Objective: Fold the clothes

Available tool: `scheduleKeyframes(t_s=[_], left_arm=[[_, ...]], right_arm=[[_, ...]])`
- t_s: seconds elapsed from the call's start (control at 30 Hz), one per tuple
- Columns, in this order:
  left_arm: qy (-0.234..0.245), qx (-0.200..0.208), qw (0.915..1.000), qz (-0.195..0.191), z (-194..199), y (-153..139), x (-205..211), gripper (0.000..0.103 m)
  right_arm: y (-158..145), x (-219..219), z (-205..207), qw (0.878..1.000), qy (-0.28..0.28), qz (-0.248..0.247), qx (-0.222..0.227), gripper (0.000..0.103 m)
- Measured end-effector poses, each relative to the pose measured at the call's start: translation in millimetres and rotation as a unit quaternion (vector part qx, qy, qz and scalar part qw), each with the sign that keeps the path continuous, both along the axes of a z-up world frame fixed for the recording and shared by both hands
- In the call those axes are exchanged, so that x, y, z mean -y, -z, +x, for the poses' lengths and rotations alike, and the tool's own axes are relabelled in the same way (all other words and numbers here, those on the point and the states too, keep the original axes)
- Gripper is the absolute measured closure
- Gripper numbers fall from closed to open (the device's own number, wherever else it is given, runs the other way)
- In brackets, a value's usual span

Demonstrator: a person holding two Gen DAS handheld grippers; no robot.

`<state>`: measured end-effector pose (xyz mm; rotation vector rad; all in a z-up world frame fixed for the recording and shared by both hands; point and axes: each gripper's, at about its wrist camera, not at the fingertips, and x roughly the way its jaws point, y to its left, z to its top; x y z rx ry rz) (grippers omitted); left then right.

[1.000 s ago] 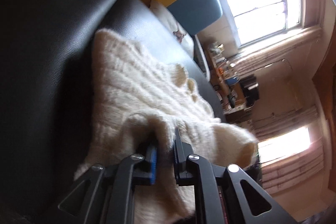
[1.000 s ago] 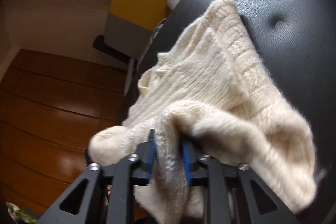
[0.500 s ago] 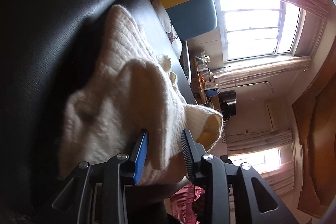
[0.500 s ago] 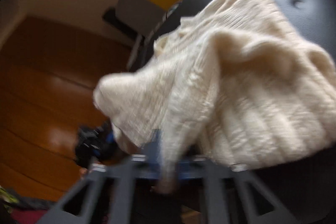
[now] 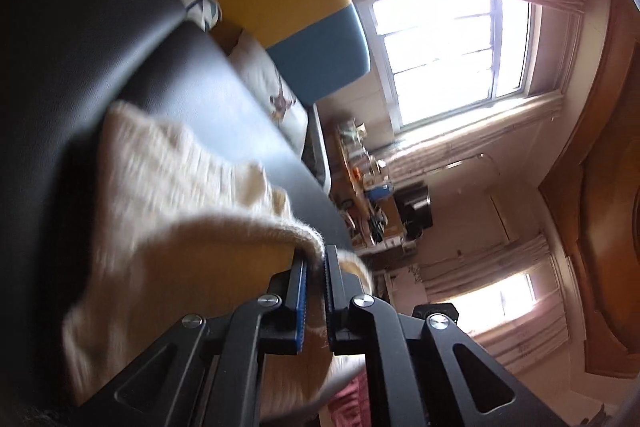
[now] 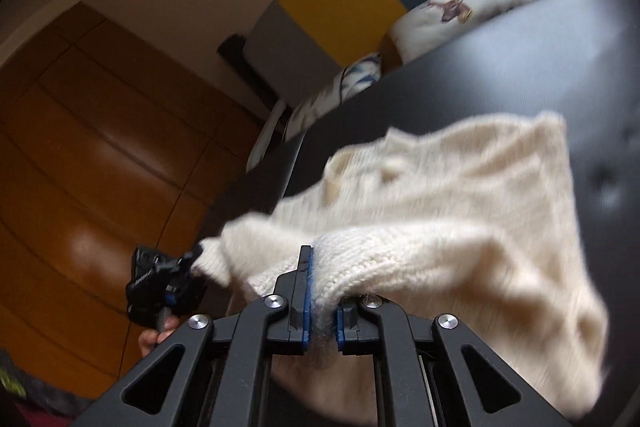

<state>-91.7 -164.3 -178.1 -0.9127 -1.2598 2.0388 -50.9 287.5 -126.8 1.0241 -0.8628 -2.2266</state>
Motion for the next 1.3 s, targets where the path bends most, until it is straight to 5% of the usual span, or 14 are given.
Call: scheduleKeyframes(t_s=[0.17, 0.37, 0.5, 0.57, 0.63, 0.73, 0.87, 1.0, 1.1, 1.17, 1.2, 1.23, 1.3], left_arm=[[-0.03, 0.005, 0.9995, 0.004, -52, -3, -2, 0.097], [-0.094, 0.09, 0.9912, -0.023, -85, 44, 25, 0.097], [-0.094, 0.129, 0.9867, -0.032, -94, 66, 26, 0.095], [-0.097, 0.131, 0.9865, -0.02, -86, 64, 31, 0.088], [-0.109, 0.118, 0.9866, -0.03, -71, 55, 39, 0.085], [-0.123, 0.087, 0.9859, -0.074, -48, 38, 47, 0.08], [-0.096, 0.084, 0.9856, -0.111, -29, 37, 45, 0.079], [-0.062, 0.083, 0.9851, -0.138, -16, 41, 32, 0.078], [-0.05, 0.08, 0.9838, -0.153, -14, 41, 22, 0.076], [-0.04, 0.071, 0.9814, -0.174, -16, 40, 16, 0.076], [-0.032, 0.066, 0.9793, -0.189, -16, 38, 13, 0.08], [-0.024, 0.057, 0.9765, -0.206, -16, 35, 9, 0.094], [-0.022, 0.032, 0.9719, -0.232, -8, 22, 5, 0.097]], right_arm=[[13, -24, -57, 0.999, 0.047, -0.015, 0.021, 0.094], [57, -51, -98, 0.991, 0.101, -0.004, 0.092, 0.094], [73, -70, -94, 0.984, 0.119, -0.081, 0.102, 0.091], [67, -77, -86, 0.984, 0.117, -0.104, 0.084, 0.078], [56, -82, -72, 0.985, 0.112, -0.117, 0.057, 0.038], [34, -92, -44, 0.986, 0.1, -0.131, 0.015, 0.029], [24, -84, -24, 0.995, 0.091, -0.037, 0.012, 0.029], [27, -66, -16, 0.993, 0.073, 0.089, 0.031, 0.036], [36, -48, -18, 0.984, 0.052, 0.163, 0.047, 0.067], [37, -42, -18, 0.98, 0.047, 0.189, 0.05, 0.077], [35, -41, -17, 0.978, 0.048, 0.195, 0.049, 0.081], [33, -41, -15, 0.977, 0.049, 0.201, 0.049, 0.086], [29, -39, -13, 0.975, 0.051, 0.213, 0.047, 0.094]])
